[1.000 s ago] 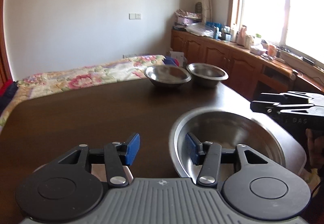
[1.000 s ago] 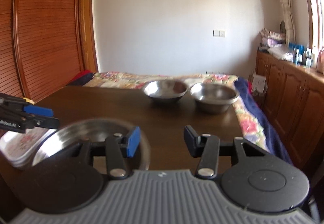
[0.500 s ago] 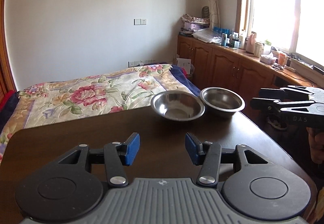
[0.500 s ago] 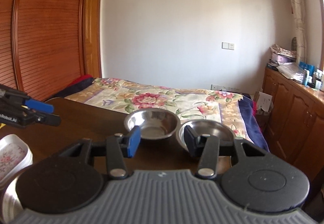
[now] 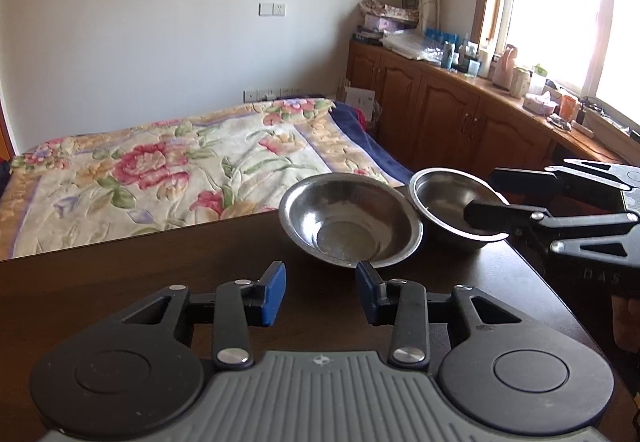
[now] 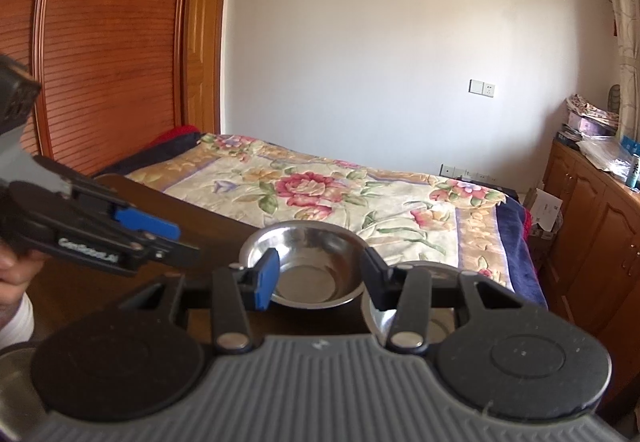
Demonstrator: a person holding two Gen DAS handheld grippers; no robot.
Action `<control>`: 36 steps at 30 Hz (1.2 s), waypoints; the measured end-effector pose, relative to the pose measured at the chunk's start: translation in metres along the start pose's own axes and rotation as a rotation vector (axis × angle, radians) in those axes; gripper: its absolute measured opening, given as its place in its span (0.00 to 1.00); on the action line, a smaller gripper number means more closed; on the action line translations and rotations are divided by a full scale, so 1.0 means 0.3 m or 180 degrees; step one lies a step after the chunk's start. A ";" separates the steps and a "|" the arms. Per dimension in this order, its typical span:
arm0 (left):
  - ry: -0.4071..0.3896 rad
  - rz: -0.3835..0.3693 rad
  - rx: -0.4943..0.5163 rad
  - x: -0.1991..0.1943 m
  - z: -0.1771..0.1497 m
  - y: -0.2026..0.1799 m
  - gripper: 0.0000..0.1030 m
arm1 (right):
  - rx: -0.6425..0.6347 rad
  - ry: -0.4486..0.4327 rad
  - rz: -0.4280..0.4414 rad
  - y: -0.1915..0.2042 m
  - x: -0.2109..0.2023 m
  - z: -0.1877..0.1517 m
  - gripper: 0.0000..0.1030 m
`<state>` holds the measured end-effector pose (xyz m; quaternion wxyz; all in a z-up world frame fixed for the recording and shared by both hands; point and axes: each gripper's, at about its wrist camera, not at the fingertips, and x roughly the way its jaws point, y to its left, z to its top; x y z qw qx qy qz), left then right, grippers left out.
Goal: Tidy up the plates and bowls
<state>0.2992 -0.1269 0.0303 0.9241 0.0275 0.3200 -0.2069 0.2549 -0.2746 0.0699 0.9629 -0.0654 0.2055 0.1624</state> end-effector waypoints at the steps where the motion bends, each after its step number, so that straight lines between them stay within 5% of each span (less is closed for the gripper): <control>1: 0.0027 0.0000 -0.0008 0.016 0.006 0.003 0.39 | -0.0013 0.0015 0.0005 0.001 0.011 0.001 0.45; 22: 0.0439 -0.0110 -0.0449 0.227 0.059 0.075 0.27 | -0.0110 0.0323 0.0128 -0.025 0.213 0.046 0.40; 36: 0.0395 0.0034 -0.0292 0.202 0.042 0.103 0.13 | -0.0138 0.0548 0.0141 -0.001 0.255 0.032 0.36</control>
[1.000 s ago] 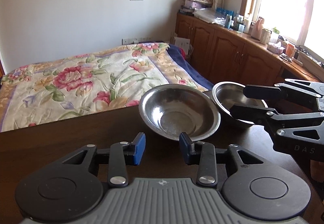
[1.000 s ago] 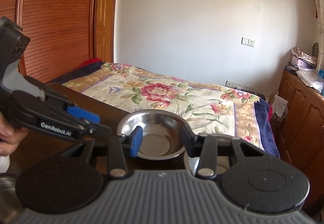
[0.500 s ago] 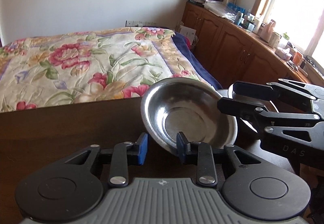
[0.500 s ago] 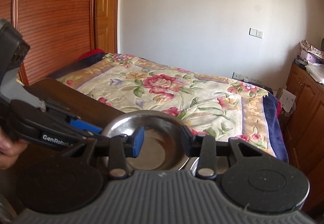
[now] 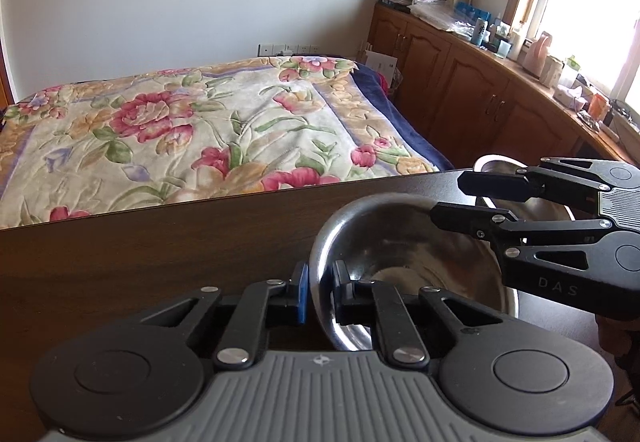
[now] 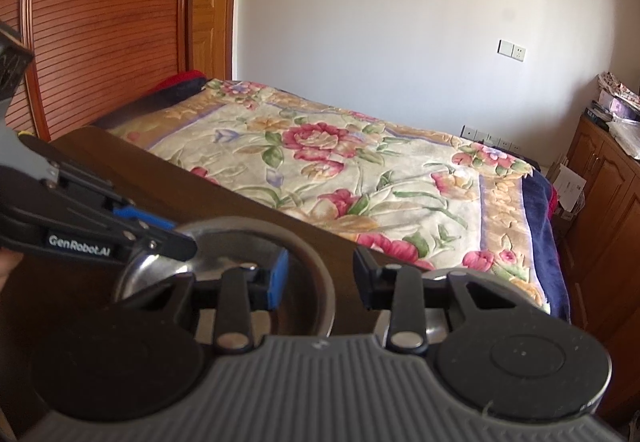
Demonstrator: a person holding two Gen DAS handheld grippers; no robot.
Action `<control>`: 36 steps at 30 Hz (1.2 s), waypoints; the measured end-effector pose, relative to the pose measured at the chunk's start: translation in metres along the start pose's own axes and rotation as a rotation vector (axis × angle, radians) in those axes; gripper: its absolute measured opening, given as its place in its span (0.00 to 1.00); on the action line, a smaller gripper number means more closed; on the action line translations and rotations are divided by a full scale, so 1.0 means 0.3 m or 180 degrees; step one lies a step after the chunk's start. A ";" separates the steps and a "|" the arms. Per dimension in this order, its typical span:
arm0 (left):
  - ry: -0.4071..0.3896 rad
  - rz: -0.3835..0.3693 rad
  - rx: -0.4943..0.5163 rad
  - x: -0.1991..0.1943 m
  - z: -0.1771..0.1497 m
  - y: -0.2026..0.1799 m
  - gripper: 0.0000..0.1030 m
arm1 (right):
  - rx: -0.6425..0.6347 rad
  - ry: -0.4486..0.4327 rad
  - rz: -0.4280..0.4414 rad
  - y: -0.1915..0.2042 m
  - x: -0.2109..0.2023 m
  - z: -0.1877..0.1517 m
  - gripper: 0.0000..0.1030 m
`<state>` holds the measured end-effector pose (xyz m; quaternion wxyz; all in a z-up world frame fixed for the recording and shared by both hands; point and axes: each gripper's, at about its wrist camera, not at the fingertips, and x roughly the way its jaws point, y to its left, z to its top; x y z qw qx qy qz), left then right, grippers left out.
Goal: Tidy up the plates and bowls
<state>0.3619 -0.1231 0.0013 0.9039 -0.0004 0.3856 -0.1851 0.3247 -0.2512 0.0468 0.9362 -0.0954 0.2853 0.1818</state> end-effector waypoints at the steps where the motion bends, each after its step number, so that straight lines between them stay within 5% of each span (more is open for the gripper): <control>1: -0.0004 0.0004 0.0002 -0.002 -0.002 0.002 0.13 | -0.0003 0.0019 0.0010 0.004 0.001 -0.003 0.36; 13: -0.0024 0.0004 0.0027 -0.012 -0.013 0.011 0.13 | 0.0127 0.0273 0.0189 0.015 0.021 -0.025 0.31; 17: -0.0017 0.0022 0.0000 -0.027 -0.020 0.014 0.12 | 0.0227 0.0313 0.0208 0.013 0.019 -0.027 0.19; 36: -0.0320 -0.0156 0.0007 -0.253 -0.027 -0.027 0.09 | 0.0426 -0.0144 0.0150 0.014 -0.167 0.006 0.14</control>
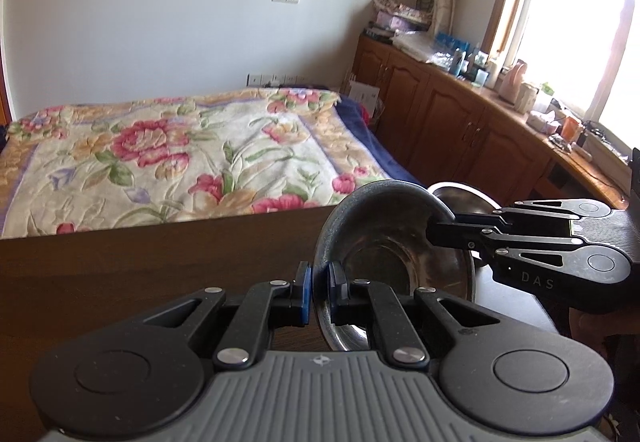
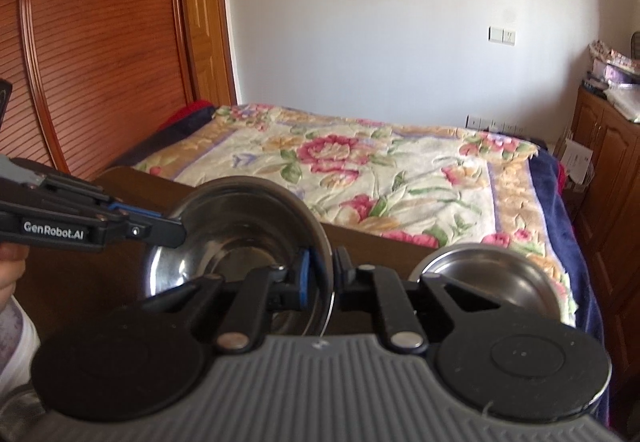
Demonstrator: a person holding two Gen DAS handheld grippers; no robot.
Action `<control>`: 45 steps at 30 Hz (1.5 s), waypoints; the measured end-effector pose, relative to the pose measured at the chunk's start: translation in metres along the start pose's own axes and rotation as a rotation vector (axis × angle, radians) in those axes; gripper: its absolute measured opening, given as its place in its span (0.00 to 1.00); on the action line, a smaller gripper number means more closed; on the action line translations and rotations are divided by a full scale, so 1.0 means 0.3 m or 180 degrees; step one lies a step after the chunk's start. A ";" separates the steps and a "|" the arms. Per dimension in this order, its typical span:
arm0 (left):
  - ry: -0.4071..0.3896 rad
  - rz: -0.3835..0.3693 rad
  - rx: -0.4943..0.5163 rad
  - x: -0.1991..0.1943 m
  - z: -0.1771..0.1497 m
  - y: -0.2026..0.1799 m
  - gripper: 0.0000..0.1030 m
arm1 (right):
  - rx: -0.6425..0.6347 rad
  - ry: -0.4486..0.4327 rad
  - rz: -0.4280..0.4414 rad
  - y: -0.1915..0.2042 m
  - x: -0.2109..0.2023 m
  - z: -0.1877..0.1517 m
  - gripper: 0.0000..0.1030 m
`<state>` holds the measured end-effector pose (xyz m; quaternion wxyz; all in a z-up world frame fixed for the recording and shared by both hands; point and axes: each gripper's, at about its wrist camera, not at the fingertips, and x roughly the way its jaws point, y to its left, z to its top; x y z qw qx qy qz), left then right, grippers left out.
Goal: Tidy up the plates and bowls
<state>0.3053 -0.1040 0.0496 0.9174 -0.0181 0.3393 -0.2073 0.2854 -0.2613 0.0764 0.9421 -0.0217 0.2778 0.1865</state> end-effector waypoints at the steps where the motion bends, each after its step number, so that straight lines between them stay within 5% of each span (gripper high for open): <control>1: -0.0024 -0.0003 0.0017 -0.013 0.003 -0.007 0.09 | -0.0012 -0.0025 -0.0012 0.002 -0.012 0.004 0.14; 24: -0.0308 -0.0172 0.0241 -0.321 -0.130 -0.095 0.08 | -0.0084 -0.0295 -0.0108 0.131 -0.257 -0.048 0.14; 45: -0.0199 -0.0364 0.0187 -0.381 -0.374 -0.125 0.08 | -0.0058 -0.0119 -0.0132 0.215 -0.330 -0.219 0.14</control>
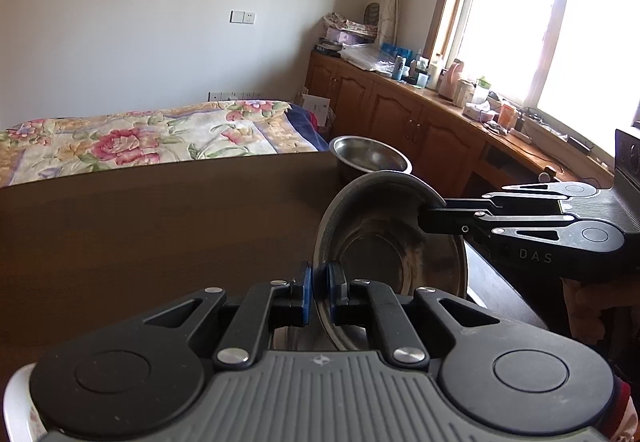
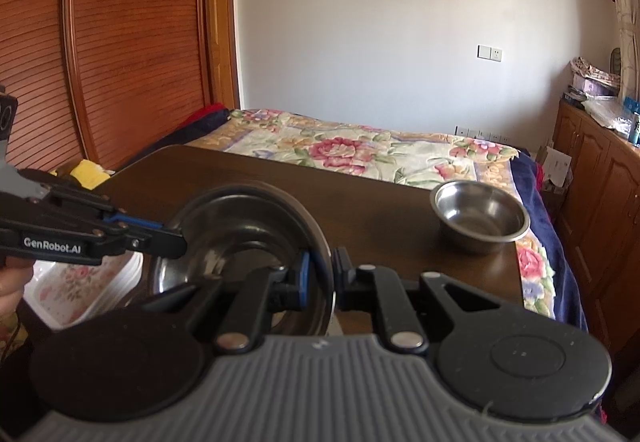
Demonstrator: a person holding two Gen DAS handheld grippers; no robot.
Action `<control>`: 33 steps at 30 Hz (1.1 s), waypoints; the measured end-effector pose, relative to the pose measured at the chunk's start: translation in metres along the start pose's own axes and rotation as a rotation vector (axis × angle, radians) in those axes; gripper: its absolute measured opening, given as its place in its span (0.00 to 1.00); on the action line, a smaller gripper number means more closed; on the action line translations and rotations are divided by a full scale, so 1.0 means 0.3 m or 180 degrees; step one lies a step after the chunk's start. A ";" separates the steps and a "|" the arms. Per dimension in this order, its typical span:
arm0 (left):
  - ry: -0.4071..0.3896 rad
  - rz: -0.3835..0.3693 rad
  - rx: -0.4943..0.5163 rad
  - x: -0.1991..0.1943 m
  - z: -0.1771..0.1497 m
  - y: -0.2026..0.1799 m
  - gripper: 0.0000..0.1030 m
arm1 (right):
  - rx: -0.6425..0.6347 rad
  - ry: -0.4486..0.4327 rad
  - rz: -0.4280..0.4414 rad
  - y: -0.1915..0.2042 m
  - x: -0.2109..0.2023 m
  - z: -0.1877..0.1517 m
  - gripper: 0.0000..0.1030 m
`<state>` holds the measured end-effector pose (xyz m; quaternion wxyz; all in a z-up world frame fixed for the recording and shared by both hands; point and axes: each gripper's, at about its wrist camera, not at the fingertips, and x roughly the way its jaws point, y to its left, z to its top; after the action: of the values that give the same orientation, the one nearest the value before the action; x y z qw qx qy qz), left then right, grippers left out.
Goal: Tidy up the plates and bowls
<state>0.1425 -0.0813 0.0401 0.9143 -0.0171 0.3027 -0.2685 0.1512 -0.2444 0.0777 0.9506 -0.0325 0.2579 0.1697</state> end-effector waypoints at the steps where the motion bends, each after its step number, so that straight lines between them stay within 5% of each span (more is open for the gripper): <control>1: 0.0000 0.0004 0.0010 -0.002 -0.006 -0.003 0.08 | 0.0003 0.0001 0.0000 0.005 -0.002 -0.004 0.14; 33: 0.0133 0.0080 0.0104 0.046 -0.109 -0.019 0.09 | -0.0115 0.0082 -0.0001 0.041 0.007 -0.127 0.14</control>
<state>0.1306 -0.0888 0.0071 0.9113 0.0072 0.3175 -0.2622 0.1305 -0.2380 0.0442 0.9465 -0.0519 0.2671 0.1738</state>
